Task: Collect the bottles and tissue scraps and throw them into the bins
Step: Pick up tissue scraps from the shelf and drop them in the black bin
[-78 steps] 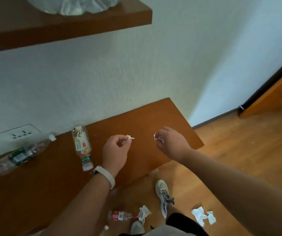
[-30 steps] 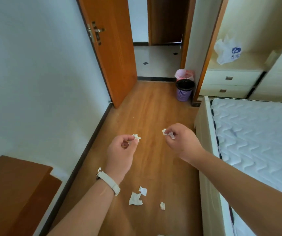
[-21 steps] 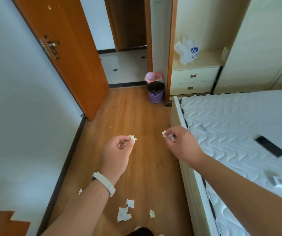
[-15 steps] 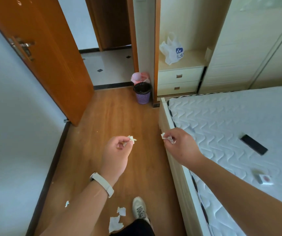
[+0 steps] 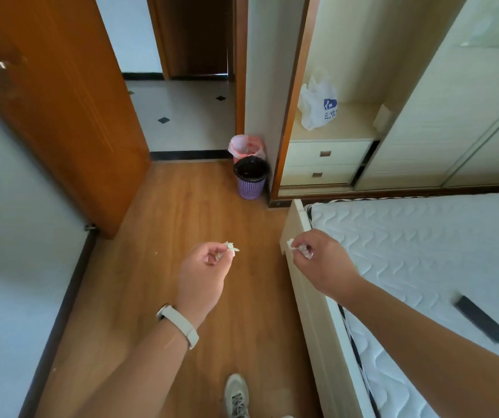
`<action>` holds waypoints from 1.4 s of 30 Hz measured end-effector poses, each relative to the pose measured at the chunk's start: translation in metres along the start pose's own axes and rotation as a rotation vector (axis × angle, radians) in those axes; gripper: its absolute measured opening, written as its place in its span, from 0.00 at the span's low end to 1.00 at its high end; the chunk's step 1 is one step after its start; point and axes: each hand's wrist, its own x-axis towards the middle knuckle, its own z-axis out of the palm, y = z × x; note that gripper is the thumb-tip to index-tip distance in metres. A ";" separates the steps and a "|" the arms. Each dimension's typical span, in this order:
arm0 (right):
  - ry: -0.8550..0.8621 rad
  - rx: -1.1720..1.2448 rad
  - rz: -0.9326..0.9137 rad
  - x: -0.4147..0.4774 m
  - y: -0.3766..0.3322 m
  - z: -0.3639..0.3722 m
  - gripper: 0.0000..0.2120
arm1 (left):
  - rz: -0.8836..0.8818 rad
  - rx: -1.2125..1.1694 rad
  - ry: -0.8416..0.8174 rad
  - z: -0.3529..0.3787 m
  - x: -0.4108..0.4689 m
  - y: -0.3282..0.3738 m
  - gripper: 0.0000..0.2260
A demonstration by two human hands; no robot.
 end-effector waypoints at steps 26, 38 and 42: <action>-0.106 0.066 0.009 0.326 -0.018 0.037 0.09 | 0.088 0.177 0.066 0.023 0.303 0.028 0.01; -0.117 0.114 0.004 0.499 0.048 0.002 0.09 | 0.030 0.208 0.079 0.122 0.443 0.078 0.00; -0.117 0.130 0.026 0.532 0.060 0.001 0.09 | 0.039 0.222 0.057 0.137 0.481 0.088 0.00</action>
